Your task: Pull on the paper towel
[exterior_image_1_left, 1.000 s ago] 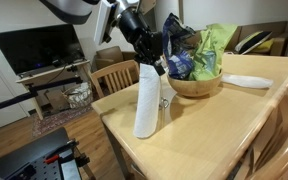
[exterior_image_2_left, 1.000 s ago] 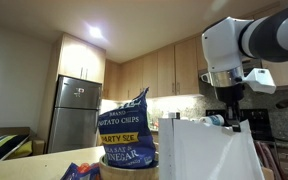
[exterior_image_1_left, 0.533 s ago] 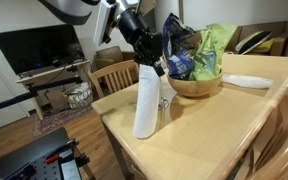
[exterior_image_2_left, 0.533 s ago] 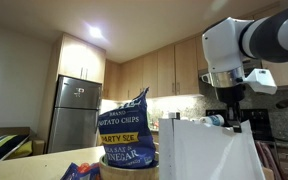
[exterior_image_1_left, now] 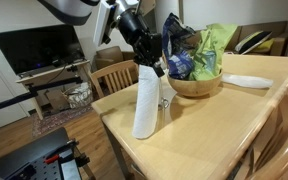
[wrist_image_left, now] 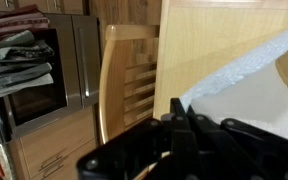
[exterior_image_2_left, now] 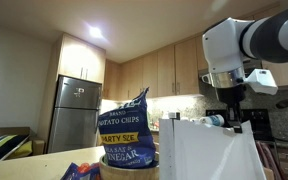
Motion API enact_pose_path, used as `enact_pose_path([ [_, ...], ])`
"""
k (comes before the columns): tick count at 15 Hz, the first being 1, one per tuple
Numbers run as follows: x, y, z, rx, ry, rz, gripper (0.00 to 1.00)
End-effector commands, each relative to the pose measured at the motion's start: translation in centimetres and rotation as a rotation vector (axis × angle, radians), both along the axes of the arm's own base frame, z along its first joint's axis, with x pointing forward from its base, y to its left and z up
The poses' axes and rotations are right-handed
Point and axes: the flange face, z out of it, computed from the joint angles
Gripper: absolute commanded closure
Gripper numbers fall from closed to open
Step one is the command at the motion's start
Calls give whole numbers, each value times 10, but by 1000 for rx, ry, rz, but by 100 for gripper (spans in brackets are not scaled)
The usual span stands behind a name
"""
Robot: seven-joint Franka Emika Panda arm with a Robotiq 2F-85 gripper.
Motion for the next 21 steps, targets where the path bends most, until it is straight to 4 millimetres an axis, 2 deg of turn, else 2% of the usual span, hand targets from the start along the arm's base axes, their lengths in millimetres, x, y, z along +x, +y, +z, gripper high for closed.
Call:
enact_pose_path([
  [1, -4, -4, -4, 0, 20, 8, 100],
  [13, -9, -20, -44, 23, 98, -34, 100],
  [17, -9, -22, -46, 23, 103, -37, 100],
  [21, -10, -22, -40, 23, 87, -34, 100],
])
